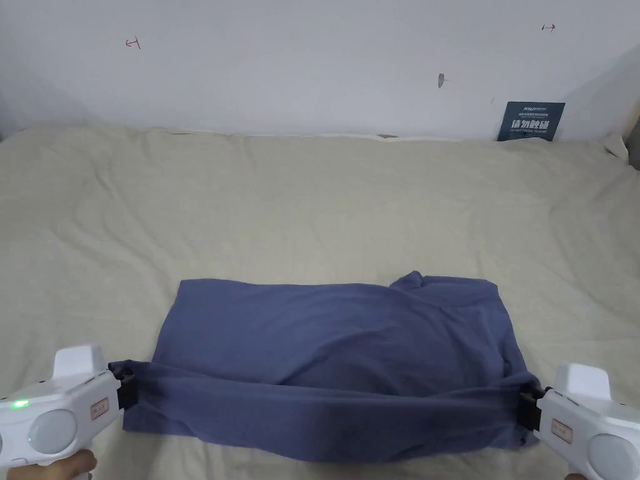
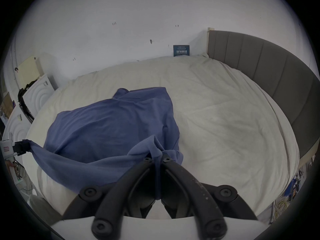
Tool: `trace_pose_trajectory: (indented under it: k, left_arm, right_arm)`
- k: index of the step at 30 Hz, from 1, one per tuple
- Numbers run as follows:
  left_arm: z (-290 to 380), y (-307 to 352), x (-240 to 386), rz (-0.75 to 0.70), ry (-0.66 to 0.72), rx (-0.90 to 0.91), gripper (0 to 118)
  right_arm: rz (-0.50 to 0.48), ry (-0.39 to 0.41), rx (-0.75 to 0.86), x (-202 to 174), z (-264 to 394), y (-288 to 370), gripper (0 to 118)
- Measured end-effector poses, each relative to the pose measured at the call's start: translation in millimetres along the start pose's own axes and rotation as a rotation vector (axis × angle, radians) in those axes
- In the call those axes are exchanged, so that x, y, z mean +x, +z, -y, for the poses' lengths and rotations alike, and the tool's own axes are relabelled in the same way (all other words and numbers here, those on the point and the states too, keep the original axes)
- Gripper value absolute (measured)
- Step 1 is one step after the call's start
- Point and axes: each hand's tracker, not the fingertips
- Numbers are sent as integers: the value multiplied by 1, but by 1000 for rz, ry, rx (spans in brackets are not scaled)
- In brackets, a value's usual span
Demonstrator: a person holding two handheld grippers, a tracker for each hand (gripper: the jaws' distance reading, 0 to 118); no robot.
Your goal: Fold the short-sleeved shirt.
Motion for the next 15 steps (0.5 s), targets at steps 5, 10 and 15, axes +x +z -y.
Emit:
trace_pose_trajectory:
  k: [5,10,15]
  left_arm:
    - [-9,-51,11,-31,-26,-61,6]
    - [-3,-93,23,-78,-57,-155,6]
    - [-5,-92,33,-108,-109,-176,26]
  right_arm:
    - [28,-56,-77,-2,-11,-45,6]
    - [58,-66,-149,-3,-9,-86,6]
    - [72,-50,-166,-7,-7,-91,14]
